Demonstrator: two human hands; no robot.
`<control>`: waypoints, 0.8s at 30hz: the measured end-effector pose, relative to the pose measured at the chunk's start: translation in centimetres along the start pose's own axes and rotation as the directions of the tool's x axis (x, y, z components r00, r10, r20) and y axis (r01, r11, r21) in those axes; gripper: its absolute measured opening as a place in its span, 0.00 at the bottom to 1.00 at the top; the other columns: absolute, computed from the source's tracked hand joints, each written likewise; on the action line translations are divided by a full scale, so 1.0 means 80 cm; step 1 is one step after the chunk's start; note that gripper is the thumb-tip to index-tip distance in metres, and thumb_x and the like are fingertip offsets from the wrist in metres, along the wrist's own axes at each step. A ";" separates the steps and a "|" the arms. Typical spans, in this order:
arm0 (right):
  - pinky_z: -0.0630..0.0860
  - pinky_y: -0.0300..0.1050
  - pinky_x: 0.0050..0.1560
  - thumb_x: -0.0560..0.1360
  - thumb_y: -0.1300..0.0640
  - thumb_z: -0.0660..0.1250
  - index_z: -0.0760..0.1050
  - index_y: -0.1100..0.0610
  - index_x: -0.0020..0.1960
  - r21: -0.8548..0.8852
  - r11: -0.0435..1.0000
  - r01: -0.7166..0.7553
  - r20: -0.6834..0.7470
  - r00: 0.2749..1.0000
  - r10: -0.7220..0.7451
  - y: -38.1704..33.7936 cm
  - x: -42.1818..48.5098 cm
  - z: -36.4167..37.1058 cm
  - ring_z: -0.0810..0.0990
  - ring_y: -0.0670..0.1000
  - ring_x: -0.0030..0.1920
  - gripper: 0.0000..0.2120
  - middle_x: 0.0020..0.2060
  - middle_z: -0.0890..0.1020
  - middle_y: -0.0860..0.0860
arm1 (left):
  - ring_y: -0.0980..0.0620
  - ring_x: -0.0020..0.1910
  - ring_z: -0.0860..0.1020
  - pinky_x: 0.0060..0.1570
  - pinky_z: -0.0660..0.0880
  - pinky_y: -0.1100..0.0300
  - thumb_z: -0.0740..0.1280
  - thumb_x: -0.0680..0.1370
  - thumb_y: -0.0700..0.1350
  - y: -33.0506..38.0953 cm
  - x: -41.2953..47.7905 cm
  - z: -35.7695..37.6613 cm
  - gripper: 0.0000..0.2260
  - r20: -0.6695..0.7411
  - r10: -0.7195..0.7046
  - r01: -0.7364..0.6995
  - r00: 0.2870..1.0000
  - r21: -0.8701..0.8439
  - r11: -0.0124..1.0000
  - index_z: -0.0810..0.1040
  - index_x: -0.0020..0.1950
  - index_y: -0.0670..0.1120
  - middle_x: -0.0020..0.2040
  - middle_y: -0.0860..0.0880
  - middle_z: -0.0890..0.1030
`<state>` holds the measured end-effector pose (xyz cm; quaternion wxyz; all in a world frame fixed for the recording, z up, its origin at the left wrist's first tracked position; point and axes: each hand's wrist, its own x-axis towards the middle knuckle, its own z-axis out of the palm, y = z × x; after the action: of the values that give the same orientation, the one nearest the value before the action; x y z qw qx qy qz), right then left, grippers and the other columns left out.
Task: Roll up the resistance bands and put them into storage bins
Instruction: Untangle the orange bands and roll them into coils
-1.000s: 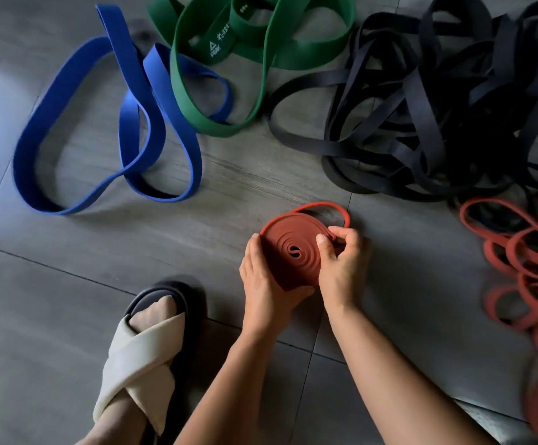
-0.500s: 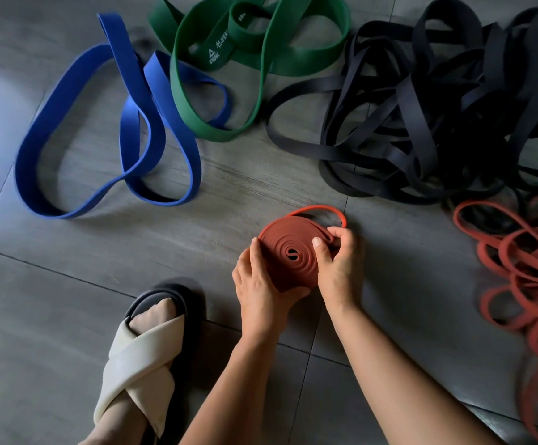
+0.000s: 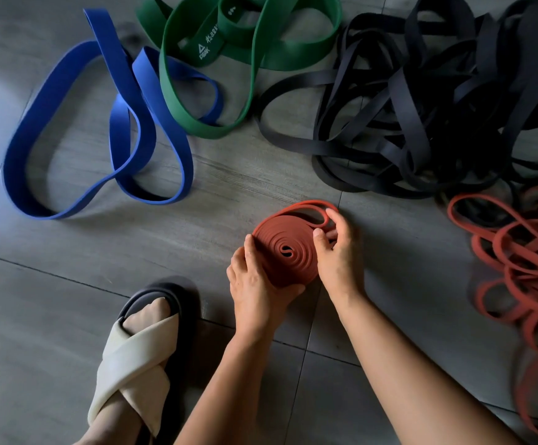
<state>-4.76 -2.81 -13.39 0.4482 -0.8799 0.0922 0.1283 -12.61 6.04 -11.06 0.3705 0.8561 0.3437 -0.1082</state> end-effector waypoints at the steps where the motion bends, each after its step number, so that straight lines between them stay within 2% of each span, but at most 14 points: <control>1: 0.71 0.51 0.56 0.75 0.58 0.64 0.69 0.53 0.66 -0.014 1.000 -0.005 0.025 1.000 0.005 0.000 0.002 0.000 0.75 0.57 0.52 0.20 0.50 0.77 0.59 | 0.46 0.67 0.58 0.66 0.56 0.56 0.78 0.62 0.48 0.001 0.001 -0.001 0.51 0.008 -0.002 0.002 1.000 0.008 1.000 0.50 0.76 0.45 0.70 0.44 0.59; 4: 0.71 0.52 0.57 0.76 0.56 0.63 0.67 0.53 0.69 -0.043 0.999 -0.020 0.069 0.997 0.023 -0.003 0.007 -0.004 0.75 0.57 0.53 0.21 0.48 0.77 0.57 | 0.46 0.67 0.57 0.66 0.56 0.56 0.78 0.62 0.49 0.004 0.003 -0.004 0.52 0.032 -0.005 0.004 0.999 0.030 1.000 0.49 0.76 0.45 0.71 0.44 0.58; 8: 0.70 0.47 0.55 0.76 0.56 0.62 0.65 0.52 0.70 -0.072 0.997 0.021 0.089 0.996 -0.015 -0.008 0.007 -0.011 0.75 0.54 0.51 0.22 0.43 0.71 0.51 | 0.46 0.68 0.58 0.66 0.58 0.54 0.78 0.63 0.49 0.005 0.004 -0.011 0.50 0.041 -0.006 0.005 0.999 0.026 1.000 0.51 0.75 0.45 0.70 0.45 0.59; 14: 0.70 0.45 0.53 0.77 0.56 0.62 0.62 0.55 0.71 -0.045 0.999 -0.006 0.105 0.994 0.010 -0.007 0.009 -0.011 0.75 0.54 0.51 0.23 0.47 0.76 0.55 | 0.46 0.67 0.59 0.65 0.60 0.53 0.78 0.63 0.48 0.006 0.006 -0.013 0.47 0.031 -0.010 0.009 0.999 0.026 1.000 0.54 0.74 0.45 0.69 0.45 0.61; 24: 0.71 0.47 0.54 0.76 0.58 0.63 0.64 0.57 0.69 -0.005 1.000 0.031 0.096 0.995 -0.030 0.001 0.003 -0.012 0.74 0.50 0.46 0.22 0.43 0.75 0.53 | 0.45 0.66 0.62 0.64 0.63 0.50 0.75 0.67 0.50 0.001 0.013 -0.012 0.39 -0.031 -0.023 0.021 0.999 -0.079 0.997 0.60 0.72 0.44 0.66 0.42 0.65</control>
<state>-4.44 -3.63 -12.99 0.4512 -0.8755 0.0565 0.1637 -11.82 7.20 -10.85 0.3973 0.8386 0.3630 -0.0847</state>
